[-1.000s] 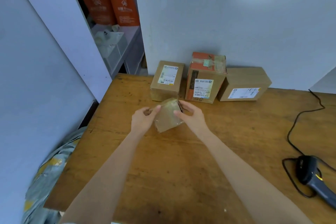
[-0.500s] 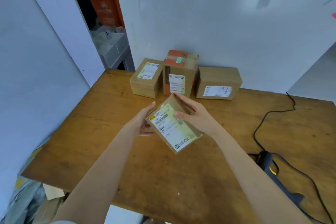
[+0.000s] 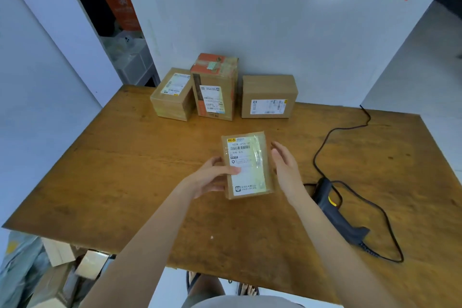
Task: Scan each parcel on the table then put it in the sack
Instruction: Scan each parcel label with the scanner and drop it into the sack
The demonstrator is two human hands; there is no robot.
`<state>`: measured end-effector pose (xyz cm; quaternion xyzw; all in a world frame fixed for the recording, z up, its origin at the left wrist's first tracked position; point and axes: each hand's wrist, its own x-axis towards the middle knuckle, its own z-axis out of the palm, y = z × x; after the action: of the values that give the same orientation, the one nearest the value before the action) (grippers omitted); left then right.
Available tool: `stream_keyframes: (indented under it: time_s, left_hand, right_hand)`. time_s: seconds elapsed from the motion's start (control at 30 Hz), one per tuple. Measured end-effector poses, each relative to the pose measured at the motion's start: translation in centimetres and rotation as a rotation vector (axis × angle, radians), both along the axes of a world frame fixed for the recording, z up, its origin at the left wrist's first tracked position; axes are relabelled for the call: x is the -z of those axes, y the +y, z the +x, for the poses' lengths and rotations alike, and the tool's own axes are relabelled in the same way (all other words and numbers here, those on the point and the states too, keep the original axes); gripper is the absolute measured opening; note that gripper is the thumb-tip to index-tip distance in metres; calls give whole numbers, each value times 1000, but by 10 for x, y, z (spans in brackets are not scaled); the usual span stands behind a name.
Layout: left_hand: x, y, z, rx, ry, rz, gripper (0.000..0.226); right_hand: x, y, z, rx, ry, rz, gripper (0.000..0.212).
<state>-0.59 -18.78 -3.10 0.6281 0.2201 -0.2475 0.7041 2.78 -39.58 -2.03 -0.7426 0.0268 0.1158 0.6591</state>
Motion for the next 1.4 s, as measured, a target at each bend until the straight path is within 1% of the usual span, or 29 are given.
stream_keyframes:
  time_s: [0.07, 0.1, 0.13, 0.17, 0.23, 0.3, 0.4, 0.53, 0.6, 0.63, 0.67, 0.73, 0.83, 0.87, 0.9, 1.0, 1.07, 1.17, 1.27, 1.33, 1.4]
  left_hand:
    - [8, -5, -2, -45, 3, 1, 97]
    - [11, -7, -3, -63, 5, -4, 99]
    - [14, -9, -4, -77, 5, -14, 102]
    - [16, -11, -4, -85, 6, -24, 106]
    - [19, -17, -5, -89, 2, -36, 112]
    - [21, -23, -6, -87, -4, -43, 110]
    - [25, -33, -6, -88, -21, -43, 105]
    - [27, -44, -3, -93, -51, -9, 100]
    - [29, -47, -2, -106, -54, 19, 98]
    - [31, -47, -1, -118, -57, 33, 99]
    - [33, -47, -1, -131, -61, 47, 100]
    - [36, -47, 1, -154, -66, 68, 101]
    - [40, -47, 1, -178, -69, 94, 100]
    - [41, -48, 1, -180, -71, 96, 100]
    - [41, -49, 0, -180, -72, 91, 101]
    - [43, -51, -2, -168, -81, 68, 102]
    - [43, -51, -3, -167, -86, 58, 104]
    - [44, -52, -4, -183, -102, 41, 108]
    - [44, -54, -5, -184, -119, 32, 108]
    - [45, -55, -6, -177, -127, 34, 104]
    - [46, -56, -7, -168, -135, 41, 94]
  right_hand:
    - [19, -30, -15, 146, -118, -285, 34]
    - [30, -48, -23, 216, -141, -458, 35]
    - [41, -67, -32, 285, -132, -629, 37]
    - [51, -85, -40, 338, -84, -759, 40]
    - [68, -113, -54, 330, 72, -886, 51]
    - [81, -128, -64, 225, 169, -1004, 61]
    - [94, -134, -71, 115, 163, -1199, 66]
    - [94, -136, -65, 88, 78, -1295, 56]
    - [89, -136, -64, 105, 26, -1256, 53]
    - [84, -134, -66, 126, -38, -1174, 50]
    - [76, -131, -68, 150, -103, -1044, 46]
    - [50, -124, -76, 148, -147, -684, 36]
    - [4, -104, -91, 16, -49, -193, 34]
    - [-8, -98, -95, -19, -34, -85, 34]
    - [-17, -92, -99, -49, -45, -22, 34]
    - [-35, -79, -111, -120, -101, 51, 33]
    - [-40, -72, -116, -169, -87, 65, 40]
    - [-40, -63, -124, -237, -73, 28, 39]
    - [-38, -55, -129, -239, -69, -10, 44]
    - [-37, -51, -130, -231, -45, -13, 47]
    - [-35, -48, -131, -218, -27, -17, 48]
